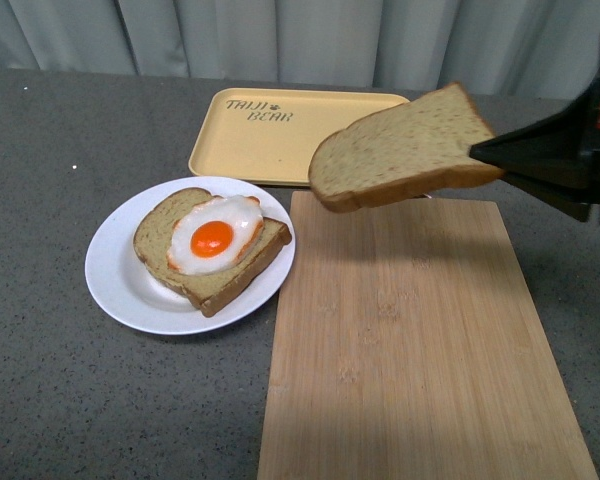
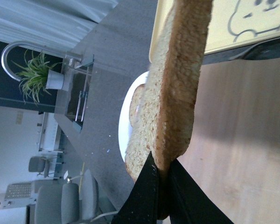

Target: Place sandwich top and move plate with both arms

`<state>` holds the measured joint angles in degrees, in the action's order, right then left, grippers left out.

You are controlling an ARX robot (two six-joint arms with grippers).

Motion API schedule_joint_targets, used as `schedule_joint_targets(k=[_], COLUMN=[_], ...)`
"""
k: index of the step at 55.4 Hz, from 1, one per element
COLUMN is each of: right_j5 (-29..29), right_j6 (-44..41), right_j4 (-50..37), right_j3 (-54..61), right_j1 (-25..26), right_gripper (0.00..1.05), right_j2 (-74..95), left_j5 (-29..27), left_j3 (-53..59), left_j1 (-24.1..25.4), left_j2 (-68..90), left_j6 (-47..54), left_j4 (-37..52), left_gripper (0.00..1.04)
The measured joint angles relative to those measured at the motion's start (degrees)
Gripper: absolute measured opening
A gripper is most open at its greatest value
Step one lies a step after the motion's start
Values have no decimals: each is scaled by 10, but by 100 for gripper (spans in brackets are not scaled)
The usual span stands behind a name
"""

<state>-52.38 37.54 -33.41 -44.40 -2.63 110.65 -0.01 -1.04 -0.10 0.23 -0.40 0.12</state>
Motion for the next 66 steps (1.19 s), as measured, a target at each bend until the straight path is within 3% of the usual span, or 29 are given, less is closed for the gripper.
schedule_joint_targets(k=[10, 19, 42, 54, 66], right_j5=[30, 40, 63, 82, 167], right_j6=[106, 132, 139, 100, -4], right_j4=[-76, -71, -11, 0, 51], right_j3=[-43, -81, -173, -136, -66], right_j1=[-94, -147, -195, -186, -140], right_gripper=[2, 2, 2, 39, 76], right_j2=[76, 123, 206, 186, 95], left_j5=[0, 0, 0, 0, 0], left_j3=[0, 0, 0, 0, 0], left_j1=[0, 0, 0, 0, 0], left_j2=[0, 0, 0, 0, 0], left_j6=[0, 0, 0, 0, 0], left_j4=[0, 0, 0, 0, 0], left_gripper=[98, 98, 98, 98, 98])
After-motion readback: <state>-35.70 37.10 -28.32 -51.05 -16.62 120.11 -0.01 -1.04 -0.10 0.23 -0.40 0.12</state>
